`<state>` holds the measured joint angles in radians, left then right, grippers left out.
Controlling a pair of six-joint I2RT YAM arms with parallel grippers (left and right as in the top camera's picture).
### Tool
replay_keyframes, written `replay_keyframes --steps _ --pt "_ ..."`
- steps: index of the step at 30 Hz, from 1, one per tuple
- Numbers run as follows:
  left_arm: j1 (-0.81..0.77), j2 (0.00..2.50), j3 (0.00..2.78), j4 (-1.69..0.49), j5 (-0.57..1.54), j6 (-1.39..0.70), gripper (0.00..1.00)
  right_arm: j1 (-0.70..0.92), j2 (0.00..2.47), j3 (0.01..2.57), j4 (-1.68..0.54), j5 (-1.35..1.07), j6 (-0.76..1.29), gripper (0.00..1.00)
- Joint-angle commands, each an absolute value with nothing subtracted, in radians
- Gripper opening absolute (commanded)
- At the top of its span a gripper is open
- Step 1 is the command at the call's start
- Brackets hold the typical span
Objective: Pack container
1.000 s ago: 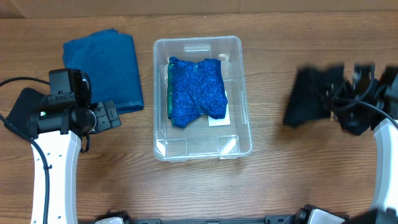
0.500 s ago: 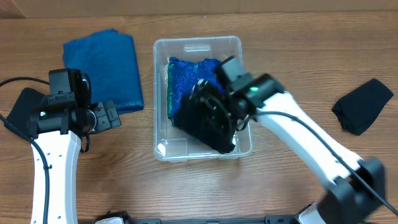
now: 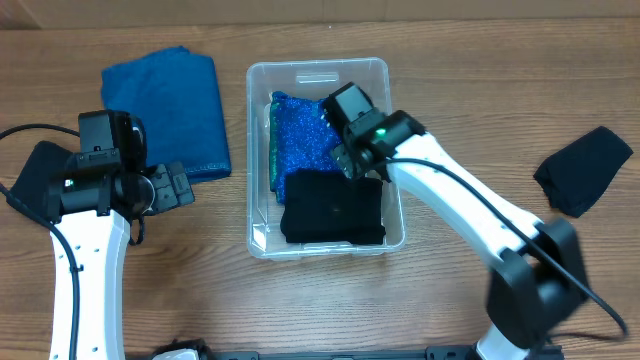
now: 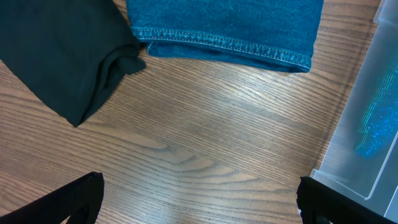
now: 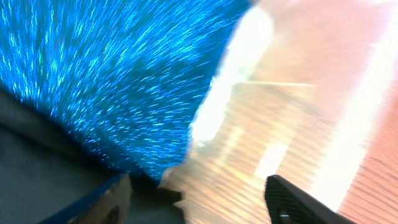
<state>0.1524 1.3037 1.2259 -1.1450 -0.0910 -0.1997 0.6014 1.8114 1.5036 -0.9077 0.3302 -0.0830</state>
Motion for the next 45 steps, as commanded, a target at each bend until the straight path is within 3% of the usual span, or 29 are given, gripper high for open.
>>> replay_keyframes --steps 1,3,6,12,17,25,27,28,29,30,31,34,36,41,45 --pt "0.158 1.304 1.246 -1.145 -0.100 -0.180 1.00 0.524 1.576 1.547 -0.899 0.426 0.187 1.00" --pt "0.158 1.304 1.246 -1.145 -0.100 -0.179 1.00 0.418 1.489 1.547 -0.915 0.414 0.304 1.00" --pt "0.158 1.304 1.246 -1.145 -0.101 -0.179 1.00 0.095 1.437 1.544 -1.005 0.266 0.426 1.00" --pt "0.158 1.304 1.246 -1.145 -0.101 -0.180 1.00 -0.574 1.658 1.470 -0.987 -0.067 0.411 1.00" --pt "0.158 1.304 1.246 -1.145 -0.101 -0.179 1.00 -0.725 1.890 1.470 -0.913 -0.175 0.327 1.00" --pt "0.158 1.304 1.246 -1.145 -0.101 -0.179 1.00 -0.735 2.089 1.470 -0.891 -0.186 0.306 1.00" --pt "0.158 1.304 1.246 -1.145 -0.101 -0.179 1.00 -0.735 2.091 1.466 -0.887 -0.198 0.306 0.93" --pt "0.158 1.304 1.246 -1.145 -0.101 -0.180 1.00 -0.735 2.091 1.466 -0.887 -0.229 0.303 0.81" --pt "0.158 1.304 1.246 -1.145 -0.101 -0.179 1.00 -0.735 2.090 1.466 -0.886 -0.275 0.271 0.61" --pt "0.158 1.304 1.246 -1.145 -0.101 -0.179 1.00 -0.735 2.090 1.466 -0.883 -0.369 0.226 0.27" --pt "0.158 1.304 1.246 -1.145 -0.101 -0.179 1.00 -0.735 2.090 1.468 -0.884 -0.419 0.227 0.18" --pt "0.158 1.304 1.246 -1.145 -0.100 -0.179 1.00 -0.726 2.056 1.491 -0.902 -0.597 0.149 0.06" --pt "0.158 1.304 1.246 -1.145 -0.101 -0.179 1.00 -0.664 1.918 1.555 -0.925 -0.737 0.096 0.04" --pt "0.158 1.304 1.246 -1.145 -0.101 -0.179 1.00 -0.440 1.688 1.674 -1.038 -0.779 -0.063 0.04" --pt "0.158 1.304 1.246 -1.145 -0.100 -0.179 1.00 -0.089 1.545 1.729 -1.155 -0.662 -0.330 0.04"
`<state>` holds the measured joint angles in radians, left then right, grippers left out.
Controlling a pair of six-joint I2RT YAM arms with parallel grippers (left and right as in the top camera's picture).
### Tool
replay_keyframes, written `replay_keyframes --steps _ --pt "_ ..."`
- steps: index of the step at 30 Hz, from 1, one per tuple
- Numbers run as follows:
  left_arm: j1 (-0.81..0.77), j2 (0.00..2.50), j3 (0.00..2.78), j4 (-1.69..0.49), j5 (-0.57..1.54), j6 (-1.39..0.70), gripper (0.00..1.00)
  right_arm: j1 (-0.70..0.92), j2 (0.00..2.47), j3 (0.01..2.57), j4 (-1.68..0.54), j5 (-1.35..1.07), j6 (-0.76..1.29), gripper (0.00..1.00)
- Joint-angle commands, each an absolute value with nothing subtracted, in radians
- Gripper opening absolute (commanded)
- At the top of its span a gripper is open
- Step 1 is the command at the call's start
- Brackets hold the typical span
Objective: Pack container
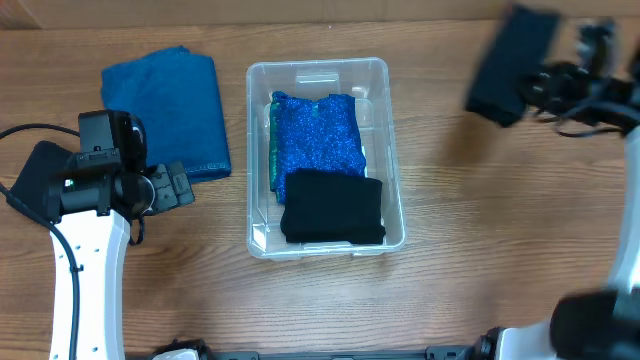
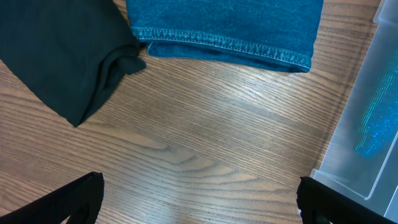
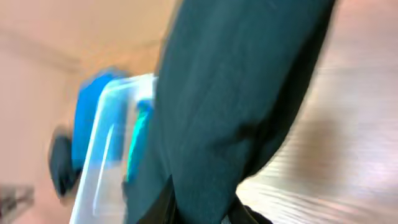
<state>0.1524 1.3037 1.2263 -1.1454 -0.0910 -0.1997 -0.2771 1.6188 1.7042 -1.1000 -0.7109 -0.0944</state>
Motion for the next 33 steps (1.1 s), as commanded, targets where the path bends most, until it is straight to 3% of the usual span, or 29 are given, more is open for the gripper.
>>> replay_keyframes --steps 1,3,8,20,21,22,23,27,33 --pt "0.158 1.304 1.246 -1.145 -0.101 -0.180 1.00 0.019 1.529 1.729 -1.196 -0.612 -0.427 0.04" --pt "0.158 1.304 1.246 -1.145 -0.101 -0.179 1.00 0.252 1.534 1.728 -1.286 -0.487 -0.575 0.04" --pt "0.158 1.304 1.246 -1.145 -0.101 -0.179 1.00 0.592 1.634 1.695 -1.398 -0.331 -0.820 0.04" --pt "0.158 1.304 1.246 -1.145 -0.100 -0.180 1.00 0.660 1.866 1.510 -1.303 -0.305 -0.878 0.04" --pt "0.158 1.304 1.246 -1.145 -0.100 -0.180 1.00 0.659 1.866 1.510 -1.269 -0.265 -0.829 0.21" --pt "0.158 1.304 1.246 -1.145 -0.100 -0.180 1.00 0.659 1.866 1.510 -1.229 -0.211 -0.759 0.46" --pt "0.158 1.304 1.246 -1.145 -0.100 -0.180 1.00 0.659 1.866 1.510 -1.182 -0.125 -0.679 1.00" --pt "0.158 1.304 1.246 -1.145 -0.100 -0.179 1.00 0.659 1.860 1.554 -1.102 0.292 -0.382 1.00" --pt "0.158 1.304 1.246 -1.145 -0.100 -0.180 1.00 0.653 1.643 1.679 -1.010 0.404 -0.206 1.00"
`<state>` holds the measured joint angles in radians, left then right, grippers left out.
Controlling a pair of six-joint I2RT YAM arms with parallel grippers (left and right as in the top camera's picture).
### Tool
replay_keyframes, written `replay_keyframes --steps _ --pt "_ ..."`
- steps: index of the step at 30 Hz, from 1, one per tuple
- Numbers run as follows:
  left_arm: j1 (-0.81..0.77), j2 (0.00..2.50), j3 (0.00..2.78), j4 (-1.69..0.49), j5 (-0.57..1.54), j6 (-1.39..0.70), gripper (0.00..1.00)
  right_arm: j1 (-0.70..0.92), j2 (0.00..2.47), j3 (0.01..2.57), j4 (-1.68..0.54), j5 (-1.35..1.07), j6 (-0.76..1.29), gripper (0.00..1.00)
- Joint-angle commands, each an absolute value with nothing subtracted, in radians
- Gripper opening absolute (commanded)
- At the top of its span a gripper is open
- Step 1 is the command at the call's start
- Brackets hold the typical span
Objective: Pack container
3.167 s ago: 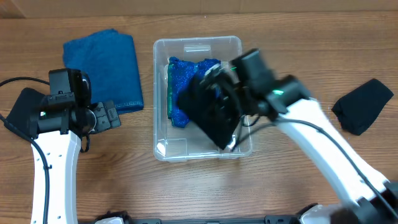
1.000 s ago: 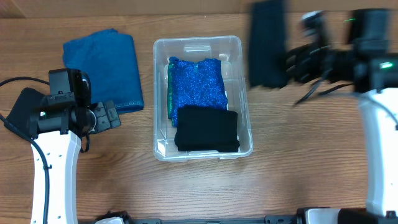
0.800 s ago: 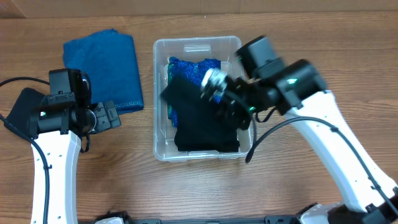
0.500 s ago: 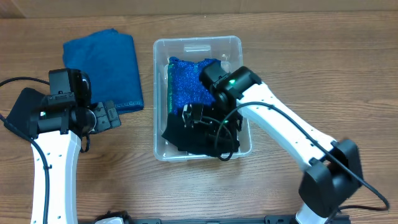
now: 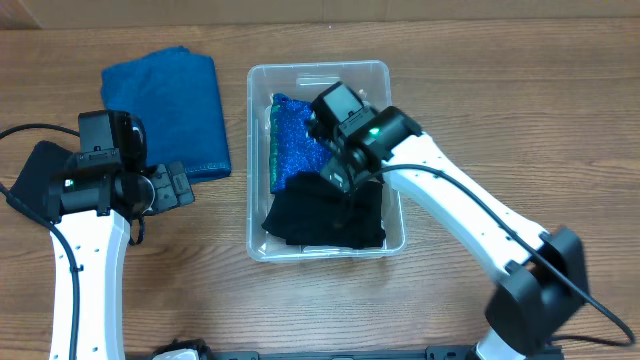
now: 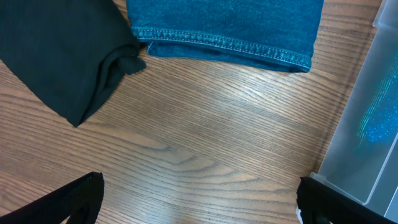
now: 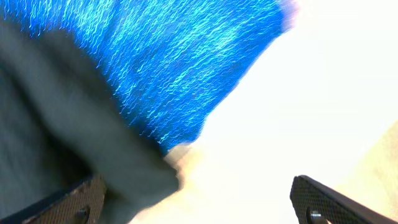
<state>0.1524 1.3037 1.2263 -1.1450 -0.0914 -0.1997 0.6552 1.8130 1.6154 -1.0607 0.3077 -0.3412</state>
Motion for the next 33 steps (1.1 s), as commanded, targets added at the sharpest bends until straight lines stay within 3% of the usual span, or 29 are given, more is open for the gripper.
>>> replay_keyframes --steps 1,5,8,11,15,20,23,28,33 --pt "0.158 1.304 1.246 -1.145 -0.100 -0.179 1.00 0.642 1.595 1.679 -0.993 0.403 -0.169 1.00" --pt "0.158 1.304 1.246 -1.145 -0.101 -0.179 1.00 0.487 1.414 1.679 -1.037 0.298 0.093 1.00" --pt "0.158 1.304 1.246 -1.148 -0.194 -0.065 1.00 0.260 1.363 1.679 -1.136 0.024 0.106 1.00" --pt "0.158 1.304 1.246 -1.148 -0.191 -0.067 1.00 0.073 1.372 1.671 -1.213 -0.095 0.106 1.00" --pt "0.157 1.304 1.246 -1.080 -0.157 -0.087 1.00 -0.063 1.397 1.660 -1.264 -0.110 0.106 1.00" --pt "0.176 1.291 1.265 -1.107 0.054 -0.183 1.00 -0.075 1.421 1.655 -1.269 -0.114 0.105 1.00" --pt "0.323 1.208 1.273 -1.096 0.193 -0.237 1.00 -0.075 1.421 1.655 -1.267 -0.103 0.101 1.00" --pt "0.811 1.072 1.272 -1.097 0.377 -0.272 1.00 -0.094 1.427 1.655 -1.245 -0.076 0.124 1.00" --pt "0.995 1.180 1.213 -1.058 0.395 -0.224 1.00 -0.167 1.478 1.655 -1.259 -0.108 0.154 1.00"
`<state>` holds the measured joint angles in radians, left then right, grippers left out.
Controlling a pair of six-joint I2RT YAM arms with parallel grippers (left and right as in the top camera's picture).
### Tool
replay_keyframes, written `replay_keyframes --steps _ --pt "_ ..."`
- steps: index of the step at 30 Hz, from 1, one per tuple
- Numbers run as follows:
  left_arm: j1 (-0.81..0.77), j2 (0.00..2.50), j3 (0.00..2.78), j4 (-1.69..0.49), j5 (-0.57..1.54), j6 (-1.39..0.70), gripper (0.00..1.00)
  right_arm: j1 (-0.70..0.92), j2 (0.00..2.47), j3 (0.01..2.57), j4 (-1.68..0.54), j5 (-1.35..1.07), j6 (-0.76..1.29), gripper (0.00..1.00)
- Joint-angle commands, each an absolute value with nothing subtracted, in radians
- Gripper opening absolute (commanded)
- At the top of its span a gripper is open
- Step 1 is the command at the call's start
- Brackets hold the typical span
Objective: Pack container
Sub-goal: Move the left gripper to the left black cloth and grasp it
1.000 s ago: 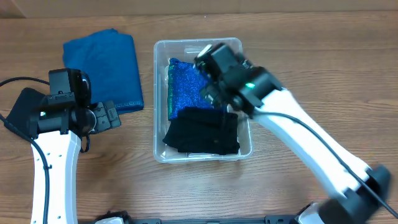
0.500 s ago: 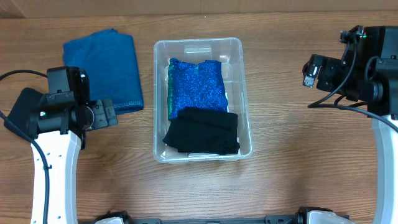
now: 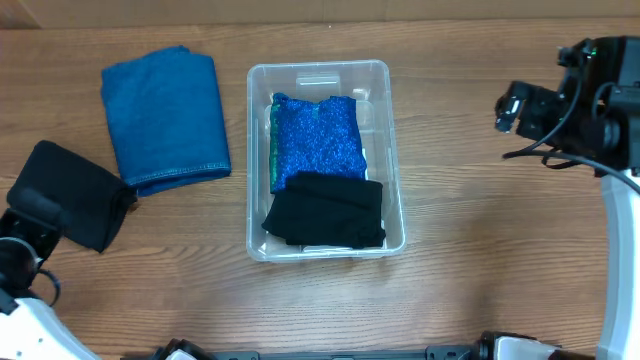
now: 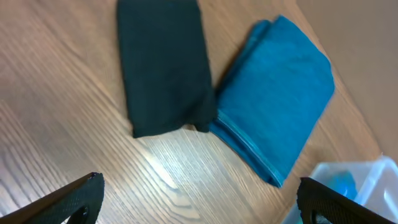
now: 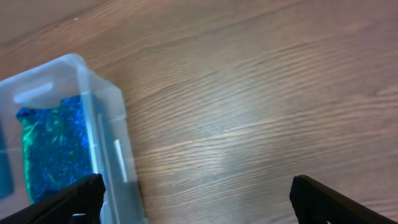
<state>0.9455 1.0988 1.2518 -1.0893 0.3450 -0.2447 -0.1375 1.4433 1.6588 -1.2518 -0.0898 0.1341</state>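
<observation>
A clear plastic container (image 3: 392, 150) stands mid-table, its near corner also in the right wrist view (image 5: 102, 124). A sparkly blue cloth (image 3: 315, 135) fills its far half and black cloth (image 3: 325, 210) lies in its near half. Left of it a folded blue cloth (image 3: 165, 120) and a folded black cloth (image 3: 70, 195) rest on the table. My right gripper (image 5: 196, 186) is open and empty over bare wood, right of the container. My left gripper (image 4: 199, 193) is open and empty, high above the table near the black cloth (image 4: 165, 68) and the blue cloth (image 4: 273, 106).
The wooden table (image 3: 470, 240) runs to the right of the container. My right arm (image 3: 560, 100) sits at the far right edge and my left arm (image 3: 15, 265) at the bottom left corner. A cable (image 3: 45, 285) trails by the left arm.
My right gripper has left the container and now hangs open at the far right. My left arm has drawn back from beside the blue cloth to the bottom left corner. The black cloth stays in the container.
My right gripper was in the container while a black cloth lay on the table at the far right. Then it held that cloth in the air at the upper right. Then it was open over the container's near half, the cloth let go there. Now both arms are pulled back.
</observation>
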Motion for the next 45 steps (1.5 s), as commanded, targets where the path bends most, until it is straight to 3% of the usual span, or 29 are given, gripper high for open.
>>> replay_keyframes --steps 1,11,15,23,34,39,45 --pt "1.001 1.237 1.192 -1.020 0.393 -0.212 1.00 -0.170 1.490 1.655 -1.264 -0.108 0.154 1.00" --pt "1.002 1.795 1.184 -0.852 0.429 -0.105 1.00 -0.170 1.515 1.655 -1.267 -0.106 0.150 1.00" --pt "1.002 1.868 1.184 -0.762 0.435 -0.089 1.00 -0.171 1.515 1.655 -1.267 -0.106 0.149 1.00" --pt "0.991 1.880 1.184 -0.641 0.444 -0.089 1.00 -0.170 1.515 1.655 -1.266 -0.106 0.149 1.00" --pt "0.974 1.951 1.188 -0.697 0.583 -0.089 1.00 -0.170 1.515 1.655 -1.274 -0.107 0.131 1.00" --pt "0.974 1.872 1.188 -0.721 0.674 -0.073 1.00 -0.170 1.515 1.655 -1.280 -0.107 0.131 1.00" --pt "0.974 1.760 1.188 -0.710 0.643 -0.075 1.00 -0.170 1.515 1.655 -1.281 -0.107 0.131 1.00"
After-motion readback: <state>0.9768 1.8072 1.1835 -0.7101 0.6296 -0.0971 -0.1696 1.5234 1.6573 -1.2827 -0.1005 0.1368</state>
